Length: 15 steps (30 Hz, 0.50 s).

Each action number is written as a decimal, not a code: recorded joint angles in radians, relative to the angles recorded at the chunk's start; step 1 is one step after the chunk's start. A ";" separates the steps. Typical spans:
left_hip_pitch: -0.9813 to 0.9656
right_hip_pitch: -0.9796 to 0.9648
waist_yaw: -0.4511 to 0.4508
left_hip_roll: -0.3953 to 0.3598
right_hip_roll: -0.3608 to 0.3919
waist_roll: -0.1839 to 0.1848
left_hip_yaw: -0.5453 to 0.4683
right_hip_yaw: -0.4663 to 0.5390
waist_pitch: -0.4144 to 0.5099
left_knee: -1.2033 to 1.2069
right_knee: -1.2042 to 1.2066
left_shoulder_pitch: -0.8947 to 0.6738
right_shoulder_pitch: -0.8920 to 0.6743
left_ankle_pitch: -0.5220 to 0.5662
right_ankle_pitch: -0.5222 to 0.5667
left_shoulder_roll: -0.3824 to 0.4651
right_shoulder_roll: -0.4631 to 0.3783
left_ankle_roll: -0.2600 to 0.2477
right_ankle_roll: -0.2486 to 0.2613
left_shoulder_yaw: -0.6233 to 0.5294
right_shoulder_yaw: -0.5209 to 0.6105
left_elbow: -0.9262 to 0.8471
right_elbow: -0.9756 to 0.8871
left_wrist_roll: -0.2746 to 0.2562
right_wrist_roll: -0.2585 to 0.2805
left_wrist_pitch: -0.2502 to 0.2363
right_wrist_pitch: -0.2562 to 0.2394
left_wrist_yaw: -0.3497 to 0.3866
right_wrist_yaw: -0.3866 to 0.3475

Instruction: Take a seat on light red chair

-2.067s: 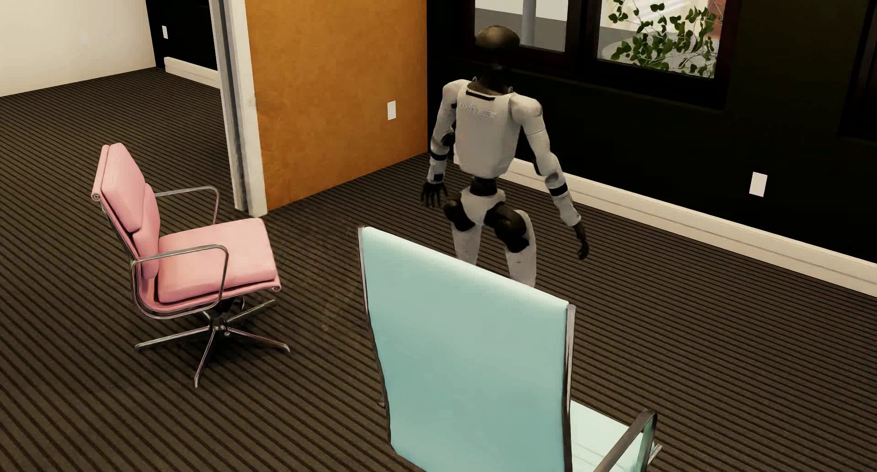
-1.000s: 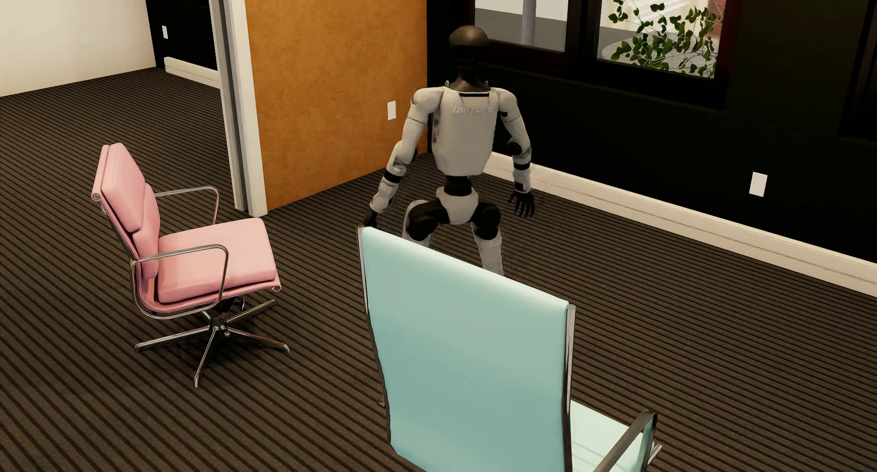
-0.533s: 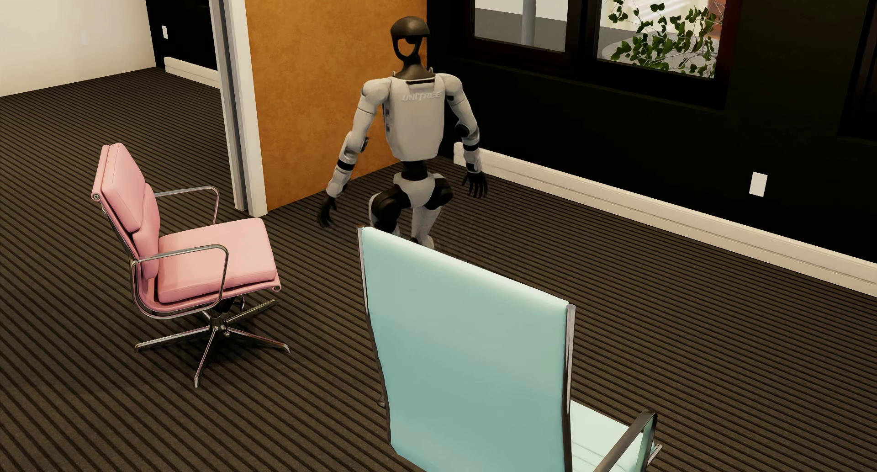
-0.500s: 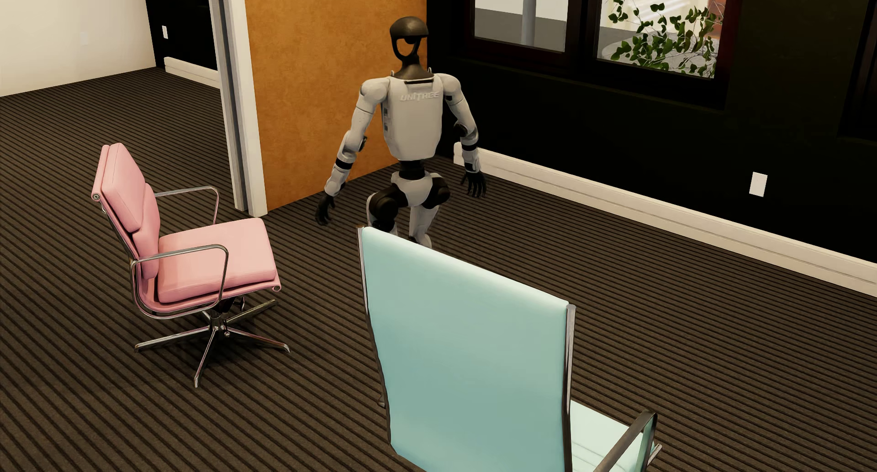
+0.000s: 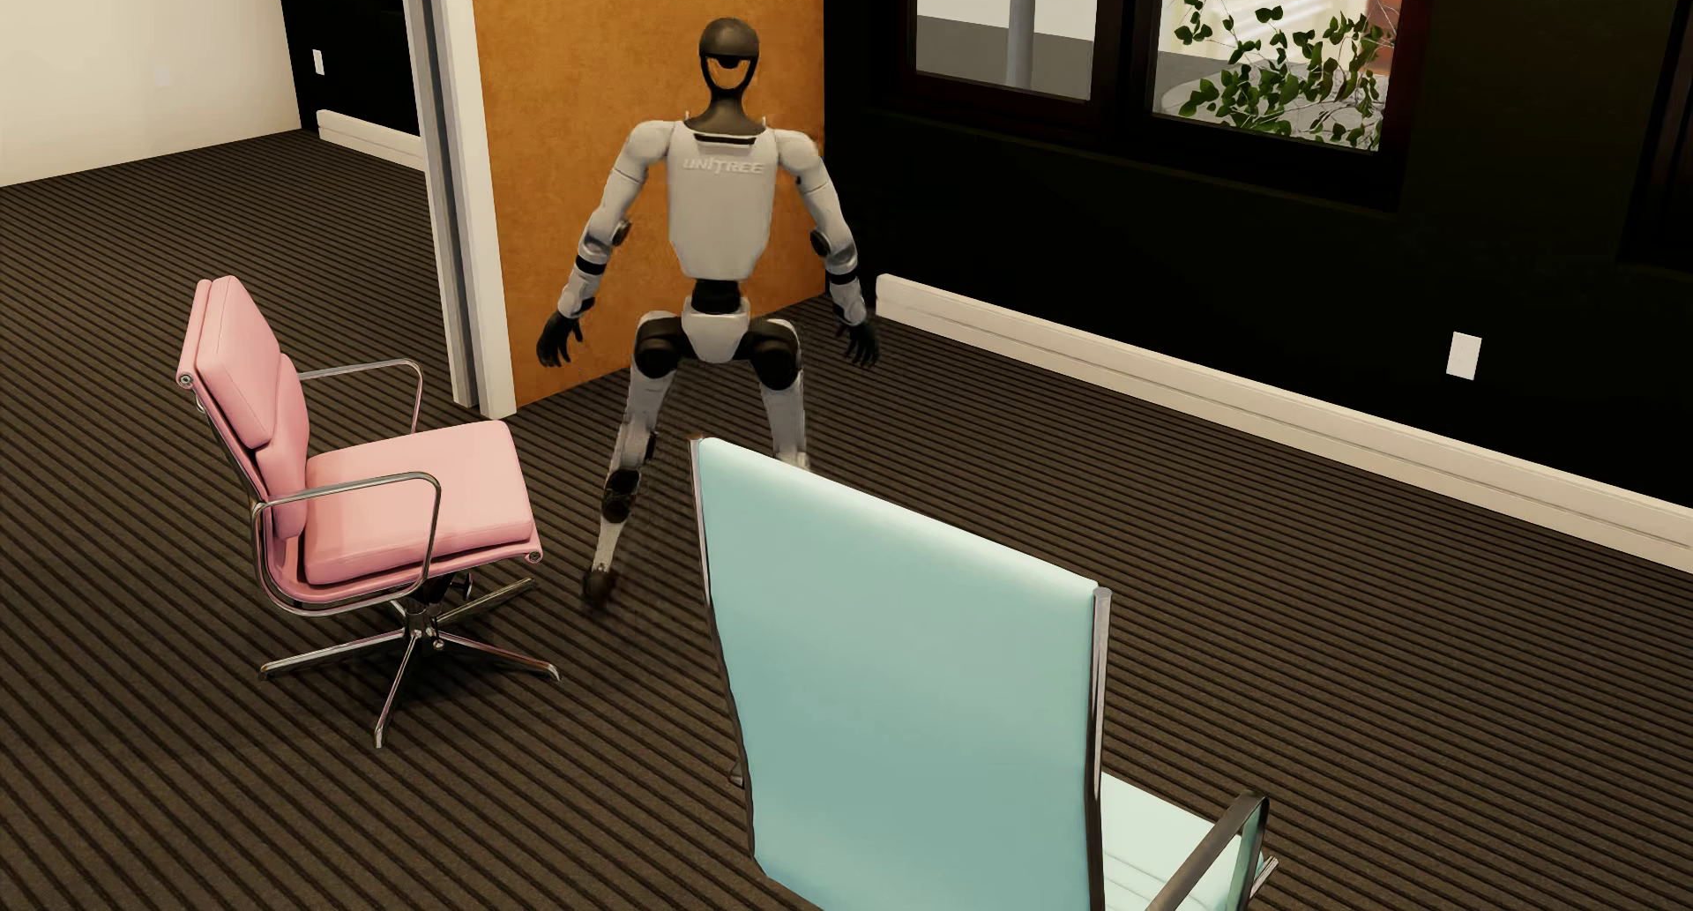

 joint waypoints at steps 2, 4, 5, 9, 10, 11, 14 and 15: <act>0.034 -0.046 -0.010 0.022 -0.036 -0.003 -0.019 0.041 -0.010 -0.035 0.025 0.013 0.004 0.053 0.024 0.010 0.012 -0.033 0.016 0.000 0.009 -0.005 -0.013 -0.013 -0.008 0.014 0.008 0.014 -0.017; 0.081 -0.093 -0.025 0.009 -0.068 0.001 0.023 0.080 -0.009 -0.003 -0.004 0.018 -0.001 -0.094 0.107 0.012 0.013 -0.043 0.048 0.006 -0.001 -0.010 -0.023 -0.015 -0.013 0.007 0.011 0.027 -0.019; 0.114 -0.121 -0.032 -0.009 -0.085 0.001 0.041 0.097 -0.002 -0.015 -0.031 0.017 -0.011 -0.171 0.167 0.013 0.008 -0.030 0.064 0.005 -0.004 -0.018 -0.030 -0.029 -0.005 -0.005 0.007 0.050 -0.033; 0.132 -0.241 -0.045 -0.096 -0.080 -0.002 0.103 0.097 0.029 -0.031 -0.108 -0.036 -0.060 -0.274 0.264 0.011 0.010 0.056 0.123 0.005 0.036 -0.004 -0.024 -0.076 0.019 -0.003 0.006 0.115 -0.059; 0.138 -0.262 -0.051 -0.113 -0.046 -0.001 0.115 0.092 0.046 -0.049 -0.050 -0.040 -0.084 -0.271 0.188 0.018 0.014 0.080 0.109 0.014 0.054 -0.018 -0.012 -0.080 0.014 -0.005 0.006 0.130 -0.056; 0.141 -0.281 -0.060 -0.131 -0.013 -0.007 0.117 0.092 0.051 -0.083 0.035 -0.035 -0.091 -0.246 0.072 0.022 0.013 0.096 0.061 0.024 0.072 -0.029 -0.017 -0.089 -0.014 -0.004 0.010 0.133 -0.048; 0.178 -0.222 -0.068 -0.153 0.057 0.004 0.164 0.011 0.097 -0.204 0.177 -0.065 -0.128 -0.175 -0.075 -0.002 0.000 0.057 -0.039 0.001 0.115 0.006 -0.018 -0.038 -0.026 -0.067 -0.026 0.149 -0.035; 0.171 -0.205 -0.066 -0.161 0.073 0.003 0.170 -0.003 0.099 -0.219 0.211 -0.074 -0.135 -0.168 -0.093 -0.010 -0.007 0.069 -0.058 0.010 0.120 0.013 -0.020 -0.029 -0.040 -0.066 -0.025 0.120 -0.022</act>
